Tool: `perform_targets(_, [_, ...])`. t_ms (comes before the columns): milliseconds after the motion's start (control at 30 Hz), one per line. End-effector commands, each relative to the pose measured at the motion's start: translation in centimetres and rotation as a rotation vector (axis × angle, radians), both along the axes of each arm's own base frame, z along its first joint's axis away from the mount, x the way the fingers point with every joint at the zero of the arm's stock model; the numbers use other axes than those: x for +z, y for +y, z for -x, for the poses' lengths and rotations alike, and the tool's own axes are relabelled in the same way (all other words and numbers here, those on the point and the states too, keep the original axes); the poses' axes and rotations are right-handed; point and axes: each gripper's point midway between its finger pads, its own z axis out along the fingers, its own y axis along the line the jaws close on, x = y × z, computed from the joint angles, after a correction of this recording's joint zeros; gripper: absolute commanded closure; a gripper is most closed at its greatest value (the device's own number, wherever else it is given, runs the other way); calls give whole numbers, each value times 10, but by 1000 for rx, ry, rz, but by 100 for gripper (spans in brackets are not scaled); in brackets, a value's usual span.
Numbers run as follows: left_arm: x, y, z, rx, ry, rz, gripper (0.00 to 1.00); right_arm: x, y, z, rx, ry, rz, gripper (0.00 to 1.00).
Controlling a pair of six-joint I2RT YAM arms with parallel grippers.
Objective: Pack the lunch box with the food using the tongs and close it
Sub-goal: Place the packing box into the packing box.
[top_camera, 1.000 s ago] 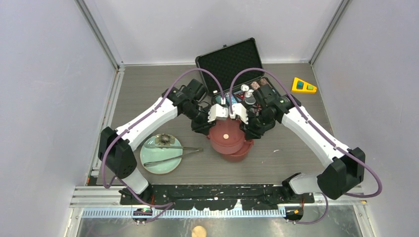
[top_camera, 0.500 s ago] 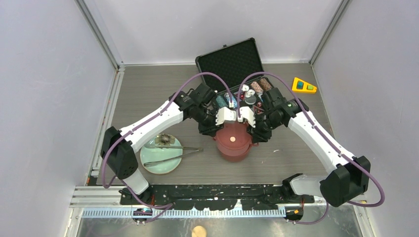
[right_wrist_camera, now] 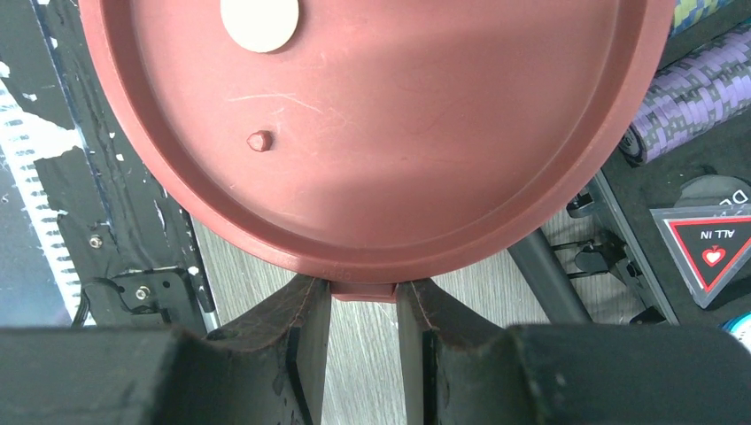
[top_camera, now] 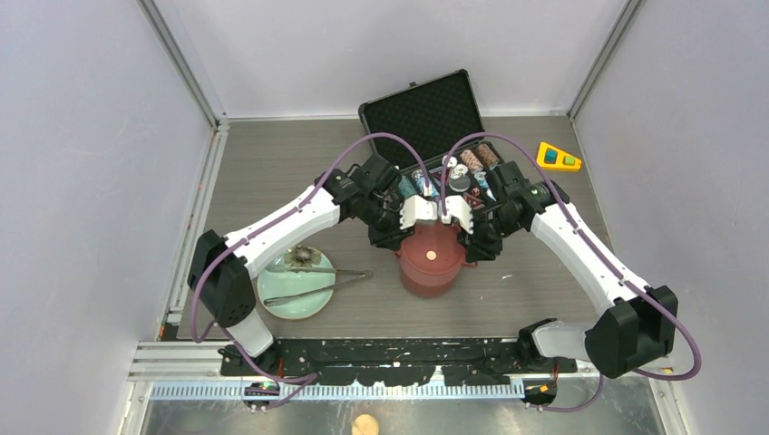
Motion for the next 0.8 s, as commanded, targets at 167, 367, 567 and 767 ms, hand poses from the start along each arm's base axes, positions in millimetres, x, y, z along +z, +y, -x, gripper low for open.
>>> perform_targets(167, [7, -34, 20, -95, 18, 120, 84, 15, 31, -21, 41, -55, -149, 66])
perform_targets(367, [17, -26, 20, -82, -3, 128, 65, 22, 30, -19, 37, -55, -154, 54])
perform_targets(567, [39, -16, 15, -31, 16, 192, 57, 43, 29, -24, -12, -68, -191, 48])
perform_targets(767, [41, -6, 14, -6, 44, 232, 55, 58, 20, -27, -91, -59, -225, 40])
